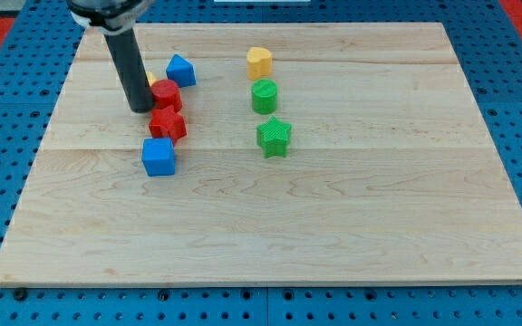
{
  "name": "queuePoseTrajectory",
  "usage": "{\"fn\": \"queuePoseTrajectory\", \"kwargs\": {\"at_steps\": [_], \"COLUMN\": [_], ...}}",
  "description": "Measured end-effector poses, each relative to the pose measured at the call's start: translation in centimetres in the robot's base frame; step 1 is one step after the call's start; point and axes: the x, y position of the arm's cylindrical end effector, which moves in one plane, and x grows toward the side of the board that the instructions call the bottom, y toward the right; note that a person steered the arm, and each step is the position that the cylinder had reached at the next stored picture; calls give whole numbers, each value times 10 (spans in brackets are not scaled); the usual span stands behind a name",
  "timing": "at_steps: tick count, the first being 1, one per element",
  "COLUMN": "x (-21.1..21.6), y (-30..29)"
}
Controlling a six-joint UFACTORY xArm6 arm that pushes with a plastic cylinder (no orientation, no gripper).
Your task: Push the yellow hexagon towards top center
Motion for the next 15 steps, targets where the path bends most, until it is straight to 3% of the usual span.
{"fn": "queuePoseTrajectory", "kwargs": {"at_steps": [3,4,5,7,8,9,10,12,14,15], "x": [-98,-111,-116,-136,-145,-133,-128,-95,-128,-143], "y": [-13,-9,8,-24,53,84,18,72,131,132]}}
